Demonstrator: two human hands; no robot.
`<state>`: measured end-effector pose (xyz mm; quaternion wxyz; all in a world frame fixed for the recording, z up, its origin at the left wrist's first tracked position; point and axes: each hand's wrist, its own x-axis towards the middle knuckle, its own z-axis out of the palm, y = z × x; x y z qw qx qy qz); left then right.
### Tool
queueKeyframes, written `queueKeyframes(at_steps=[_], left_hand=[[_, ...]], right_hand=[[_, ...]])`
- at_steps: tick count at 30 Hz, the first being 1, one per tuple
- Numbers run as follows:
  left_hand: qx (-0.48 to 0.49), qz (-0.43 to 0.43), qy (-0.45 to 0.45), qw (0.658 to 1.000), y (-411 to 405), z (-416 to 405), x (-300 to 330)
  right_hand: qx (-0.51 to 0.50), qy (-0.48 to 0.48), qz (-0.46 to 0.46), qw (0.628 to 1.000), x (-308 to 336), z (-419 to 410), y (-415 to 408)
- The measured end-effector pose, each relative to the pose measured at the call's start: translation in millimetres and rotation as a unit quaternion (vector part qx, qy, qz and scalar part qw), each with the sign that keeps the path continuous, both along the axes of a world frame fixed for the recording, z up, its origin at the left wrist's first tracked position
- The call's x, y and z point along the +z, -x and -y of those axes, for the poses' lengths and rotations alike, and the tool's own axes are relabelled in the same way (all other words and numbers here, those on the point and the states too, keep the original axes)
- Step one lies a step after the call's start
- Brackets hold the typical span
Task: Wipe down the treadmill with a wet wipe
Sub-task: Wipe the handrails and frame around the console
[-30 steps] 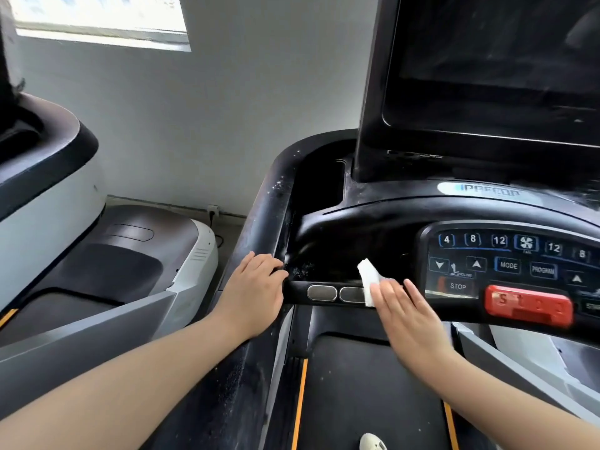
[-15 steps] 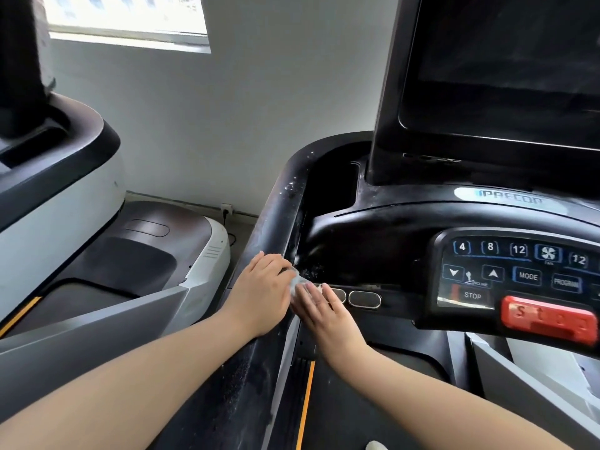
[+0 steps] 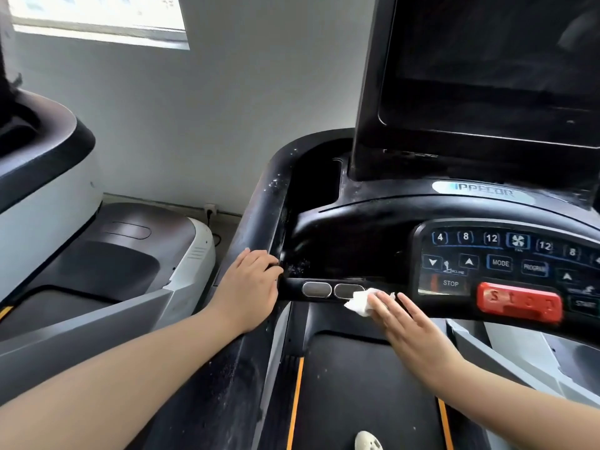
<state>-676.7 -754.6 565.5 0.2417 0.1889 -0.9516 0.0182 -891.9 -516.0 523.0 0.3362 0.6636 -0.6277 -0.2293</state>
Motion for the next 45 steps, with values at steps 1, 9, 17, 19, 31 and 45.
queueKeyframes(at_steps=[1,9,17,19,31,45], left_hand=[[0.0,-0.001,0.003,1.0,0,0,0],[0.008,0.01,0.02,1.0,1,-1,0],[0.018,0.025,0.019,0.999,-2,-2,1],[0.018,0.02,0.018,0.999,-2,-2,3],[0.028,0.043,0.01,0.999,-2,-6,6],[0.047,0.082,-0.02,0.995,-3,-12,15]], right_hand=[[0.006,-0.015,0.005,1.0,-2,2,-2],[0.014,-0.157,0.053,0.986,22,84,-68],[0.027,-0.179,0.045,0.982,23,90,-74],[0.033,-0.171,0.02,0.985,22,69,-47],[0.031,-0.274,-0.038,0.961,47,4,5],[-0.091,-0.153,0.397,0.901,56,101,-35]])
